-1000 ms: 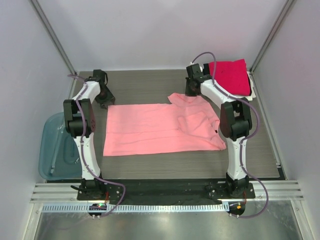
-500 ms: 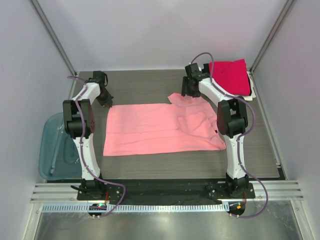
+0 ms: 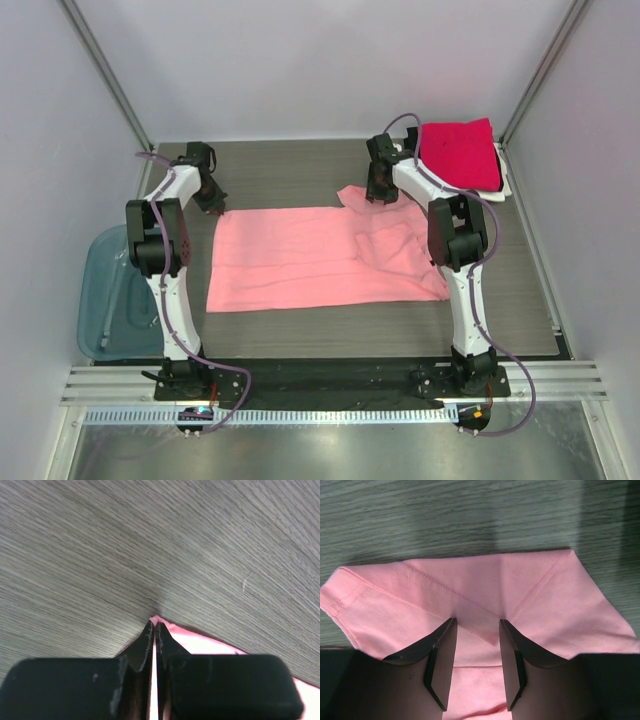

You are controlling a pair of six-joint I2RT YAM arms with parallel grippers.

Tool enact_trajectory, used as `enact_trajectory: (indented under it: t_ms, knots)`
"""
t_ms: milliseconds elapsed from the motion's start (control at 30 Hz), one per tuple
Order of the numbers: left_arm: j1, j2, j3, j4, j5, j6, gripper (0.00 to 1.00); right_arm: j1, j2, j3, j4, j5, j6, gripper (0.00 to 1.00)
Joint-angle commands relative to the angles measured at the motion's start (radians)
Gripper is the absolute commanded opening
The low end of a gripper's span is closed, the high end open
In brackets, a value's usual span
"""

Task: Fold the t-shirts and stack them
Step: Fold the tshirt

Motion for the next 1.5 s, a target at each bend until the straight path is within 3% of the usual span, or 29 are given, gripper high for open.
enact_trajectory:
  t_ms: [0,233,500,767,1167,1467]
  knots:
    - [-0.002,0.000,0.014,-0.014,-0.002,0.023,0.01,0.002,-0.024,0.020,-0.026,0.056,0.011,0.45]
    - [-0.002,0.006,0.019,-0.020,-0.004,0.020,0.00,0.005,-0.038,0.026,-0.054,0.102,0.000,0.43]
    - [-0.001,0.009,0.017,-0.027,-0.019,0.021,0.00,0.003,-0.102,0.032,-0.063,0.155,-0.027,0.54]
    - [-0.002,0.011,0.019,-0.028,-0.021,0.021,0.00,0.006,-0.078,0.019,-0.063,0.091,-0.009,0.43]
    - [-0.002,0.015,0.023,-0.034,-0.024,0.024,0.00,0.005,-0.067,-0.021,-0.049,0.059,0.013,0.42]
    - [-0.002,0.026,0.028,-0.039,-0.027,0.026,0.00,0.003,-0.055,-0.031,-0.038,0.057,0.020,0.28]
